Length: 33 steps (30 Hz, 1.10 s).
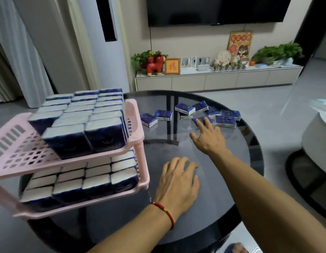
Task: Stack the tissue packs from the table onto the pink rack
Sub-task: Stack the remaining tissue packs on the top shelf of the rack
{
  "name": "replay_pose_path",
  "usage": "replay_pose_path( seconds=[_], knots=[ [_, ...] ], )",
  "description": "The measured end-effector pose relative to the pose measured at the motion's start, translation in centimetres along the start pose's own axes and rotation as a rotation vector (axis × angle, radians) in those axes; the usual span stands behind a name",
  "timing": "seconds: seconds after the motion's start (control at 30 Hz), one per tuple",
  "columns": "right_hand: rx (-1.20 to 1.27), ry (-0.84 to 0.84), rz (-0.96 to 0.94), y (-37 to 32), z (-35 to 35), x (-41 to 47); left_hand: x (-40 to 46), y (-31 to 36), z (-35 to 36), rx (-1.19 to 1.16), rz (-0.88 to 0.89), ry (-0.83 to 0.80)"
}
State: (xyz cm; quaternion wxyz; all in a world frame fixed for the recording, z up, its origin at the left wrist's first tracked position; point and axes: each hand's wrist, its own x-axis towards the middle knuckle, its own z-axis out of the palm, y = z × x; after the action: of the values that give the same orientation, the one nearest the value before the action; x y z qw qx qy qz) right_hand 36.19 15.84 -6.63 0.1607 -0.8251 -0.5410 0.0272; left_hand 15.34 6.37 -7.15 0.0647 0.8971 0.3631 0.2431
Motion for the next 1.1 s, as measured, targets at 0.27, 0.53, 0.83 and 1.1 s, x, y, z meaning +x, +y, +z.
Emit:
replay_pose_path(
  seconds=[0.27,0.53,0.83,1.1],
  knots=[
    [0.153,0.257,-0.385,0.7,-2.3,-5.3,0.7,-0.1,-0.9,-0.300,-0.261,0.016],
    [0.440,0.148,-0.640,0.8,-4.7,-13.6,3.3,0.1,-2.1,-0.919,-0.697,0.036],
    [-0.065,0.079,0.067,6.0,-2.3,-0.1,2.7,-0.2,-1.4,-0.876,-0.641,0.056],
    [0.164,0.153,-0.087,5.4,-4.4,-4.4,2.6,0.5,-2.3,-0.962,-0.630,0.036]
  ],
)
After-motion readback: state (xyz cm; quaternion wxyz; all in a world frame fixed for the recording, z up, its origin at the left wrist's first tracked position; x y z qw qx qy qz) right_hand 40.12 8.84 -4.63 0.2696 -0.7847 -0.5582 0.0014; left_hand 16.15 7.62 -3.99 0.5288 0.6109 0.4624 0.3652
